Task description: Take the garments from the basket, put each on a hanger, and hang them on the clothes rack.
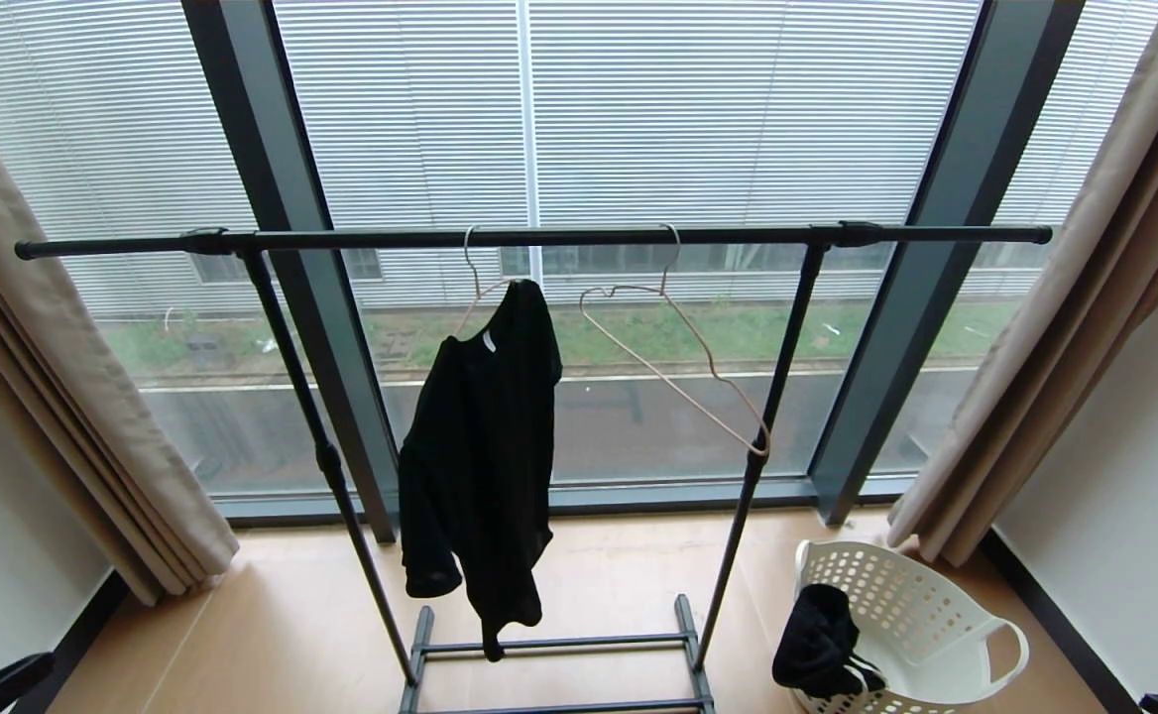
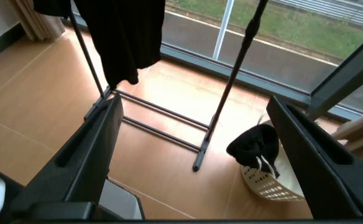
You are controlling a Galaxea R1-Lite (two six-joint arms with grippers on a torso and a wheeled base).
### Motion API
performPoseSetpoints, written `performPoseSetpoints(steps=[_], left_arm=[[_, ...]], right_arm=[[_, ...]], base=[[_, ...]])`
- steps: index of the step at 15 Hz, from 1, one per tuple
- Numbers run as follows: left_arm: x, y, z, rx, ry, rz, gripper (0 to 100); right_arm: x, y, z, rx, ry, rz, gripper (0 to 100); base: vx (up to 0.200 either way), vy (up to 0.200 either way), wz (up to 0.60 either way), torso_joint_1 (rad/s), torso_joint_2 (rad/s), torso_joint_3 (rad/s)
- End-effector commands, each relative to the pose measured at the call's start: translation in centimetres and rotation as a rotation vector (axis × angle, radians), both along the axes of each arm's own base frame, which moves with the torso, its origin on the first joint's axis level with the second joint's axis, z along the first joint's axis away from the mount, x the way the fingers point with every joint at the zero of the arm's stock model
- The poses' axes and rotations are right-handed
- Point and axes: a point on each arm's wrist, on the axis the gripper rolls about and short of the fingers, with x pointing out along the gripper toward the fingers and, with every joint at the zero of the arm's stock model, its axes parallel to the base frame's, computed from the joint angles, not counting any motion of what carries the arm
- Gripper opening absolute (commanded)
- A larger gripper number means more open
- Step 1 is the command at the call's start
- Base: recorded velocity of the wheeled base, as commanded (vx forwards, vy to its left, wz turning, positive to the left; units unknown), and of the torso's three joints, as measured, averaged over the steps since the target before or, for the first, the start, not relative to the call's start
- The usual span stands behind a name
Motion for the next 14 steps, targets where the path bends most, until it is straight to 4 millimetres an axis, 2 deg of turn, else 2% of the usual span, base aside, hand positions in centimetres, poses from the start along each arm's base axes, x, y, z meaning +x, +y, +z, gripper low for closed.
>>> performPoseSetpoints(steps=[1,3,7,9,10,14], left_arm=[[-3.7,0.9,-1.5,-0.001,-0.065,0.037,100],[-4.9,1.1,-2.7,-0.012,-0.081,0.083,100],[-5.0,1.0,-3.0,-0.036,-0.071,0.159,100],[-4.8,0.7,-3.0,-0.027,-0.047,0.334,100],[-4.8,0.5,-3.0,-0.026,-0.052,0.384,100],[-4.9,0.2,-3.3,-0.118,-0.063,0.278,100]], right_arm=[[-2.8,-0.7,-0.8,0.017,-0.115,-0.039,100],[-3.1,-0.7,-0.9,0.010,-0.155,-0.123,100],[-4.0,-0.6,-1.1,-0.038,-0.271,-0.255,100],[-4.1,-0.6,-1.2,-0.054,-0.299,-0.297,100],[-4.2,-0.6,-1.2,-0.053,-0.305,-0.294,100],[-4.6,-0.3,-1.2,0.019,-0.324,-0.148,100]], base=[[0.000,0.000,0.00,0.000,0.00,0.000],[0.000,0.000,0.00,0.000,0.00,0.000],[0.000,0.000,0.00,0.000,0.00,0.000],[0.000,0.000,0.00,0.000,0.00,0.000],[0.000,0.000,0.00,0.000,0.00,0.000],[0.000,0.000,0.00,0.000,0.00,0.000]])
